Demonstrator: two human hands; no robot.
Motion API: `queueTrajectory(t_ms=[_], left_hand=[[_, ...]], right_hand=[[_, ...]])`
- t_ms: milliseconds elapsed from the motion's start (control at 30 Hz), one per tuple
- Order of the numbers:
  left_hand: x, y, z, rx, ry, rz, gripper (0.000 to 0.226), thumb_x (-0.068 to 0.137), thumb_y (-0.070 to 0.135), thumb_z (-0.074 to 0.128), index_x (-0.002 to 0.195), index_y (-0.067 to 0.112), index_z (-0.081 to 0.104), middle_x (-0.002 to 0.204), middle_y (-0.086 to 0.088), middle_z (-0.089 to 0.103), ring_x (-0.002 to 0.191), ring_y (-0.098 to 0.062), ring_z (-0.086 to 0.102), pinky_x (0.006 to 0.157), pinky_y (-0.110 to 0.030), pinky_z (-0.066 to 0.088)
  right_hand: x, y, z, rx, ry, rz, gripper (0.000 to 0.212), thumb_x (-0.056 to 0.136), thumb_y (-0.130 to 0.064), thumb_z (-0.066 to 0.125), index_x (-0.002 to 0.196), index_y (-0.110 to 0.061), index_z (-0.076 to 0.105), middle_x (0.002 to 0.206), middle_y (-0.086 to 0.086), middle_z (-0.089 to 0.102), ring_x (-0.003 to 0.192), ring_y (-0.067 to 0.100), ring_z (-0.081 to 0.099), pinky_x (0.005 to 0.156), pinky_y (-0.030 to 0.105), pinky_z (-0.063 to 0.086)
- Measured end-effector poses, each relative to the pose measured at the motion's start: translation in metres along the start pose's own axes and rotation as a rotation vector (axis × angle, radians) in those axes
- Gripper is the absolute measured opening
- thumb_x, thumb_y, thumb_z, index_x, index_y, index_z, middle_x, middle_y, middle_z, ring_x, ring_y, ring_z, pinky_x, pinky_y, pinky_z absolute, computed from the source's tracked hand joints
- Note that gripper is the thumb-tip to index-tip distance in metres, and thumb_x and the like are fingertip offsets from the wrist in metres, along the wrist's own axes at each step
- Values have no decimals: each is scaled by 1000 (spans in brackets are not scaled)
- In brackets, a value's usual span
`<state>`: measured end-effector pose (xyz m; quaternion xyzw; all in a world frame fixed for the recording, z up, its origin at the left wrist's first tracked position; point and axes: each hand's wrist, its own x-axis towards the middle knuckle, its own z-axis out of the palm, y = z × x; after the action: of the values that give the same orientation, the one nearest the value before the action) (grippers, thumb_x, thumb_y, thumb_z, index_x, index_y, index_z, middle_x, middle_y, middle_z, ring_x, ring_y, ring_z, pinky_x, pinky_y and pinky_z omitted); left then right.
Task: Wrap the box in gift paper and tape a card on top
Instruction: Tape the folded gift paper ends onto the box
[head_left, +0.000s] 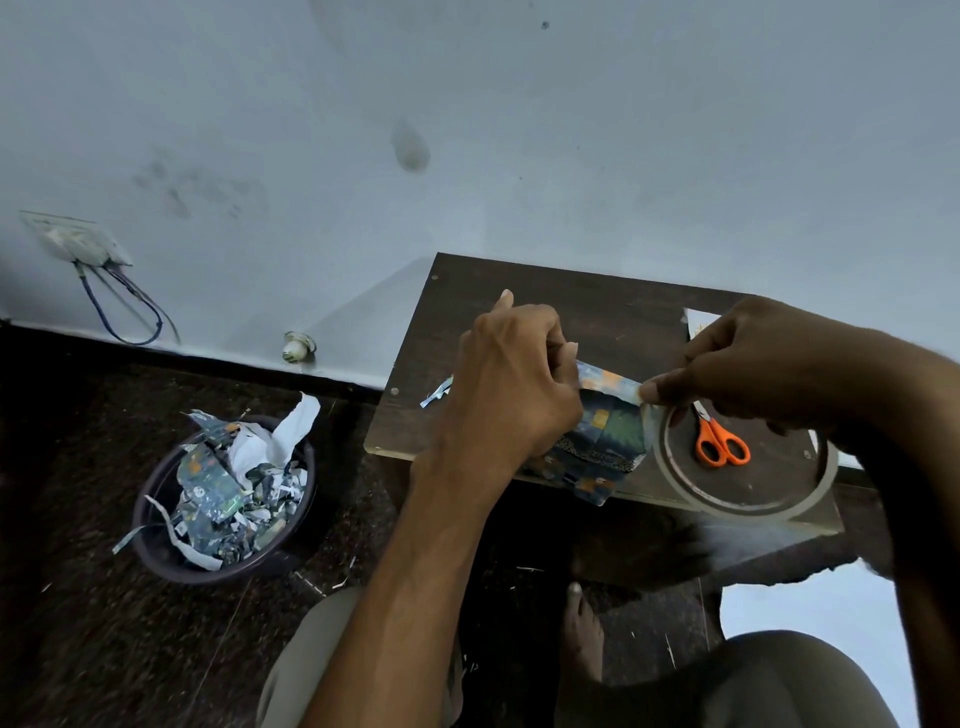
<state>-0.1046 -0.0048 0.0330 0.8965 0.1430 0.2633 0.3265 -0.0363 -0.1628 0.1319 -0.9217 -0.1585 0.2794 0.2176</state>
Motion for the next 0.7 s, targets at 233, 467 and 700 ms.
queueTrajectory(t_ms=[233, 467, 700], left_hand=[[0, -1, 1, -6, -2, 5, 28, 89, 13, 70, 68, 10, 52, 60, -2, 58, 58, -15, 48, 121, -38, 33], [1, -5, -2, -10, -16, 4, 26, 86, 12, 71, 65, 11, 56, 69, -1, 68, 60, -17, 61, 124, -36, 28], [-1, -10, -4, -63, -30, 31, 35, 85, 8, 70, 59, 17, 50, 75, 4, 70, 63, -10, 61, 125, -32, 25]], right_hand=[[10, 2, 0, -11, -54, 71, 35, 78, -36, 85, 58, -9, 76, 40, -4, 42, 41, 14, 33, 45, 25, 29], [20, 8, 9, -98, -32, 97, 46, 77, -39, 86, 43, -14, 68, 36, -5, 45, 36, 13, 38, 44, 23, 33], [20, 6, 15, -170, 39, 119, 41, 72, -47, 87, 71, -8, 74, 71, 9, 63, 67, 23, 55, 65, 34, 44]])
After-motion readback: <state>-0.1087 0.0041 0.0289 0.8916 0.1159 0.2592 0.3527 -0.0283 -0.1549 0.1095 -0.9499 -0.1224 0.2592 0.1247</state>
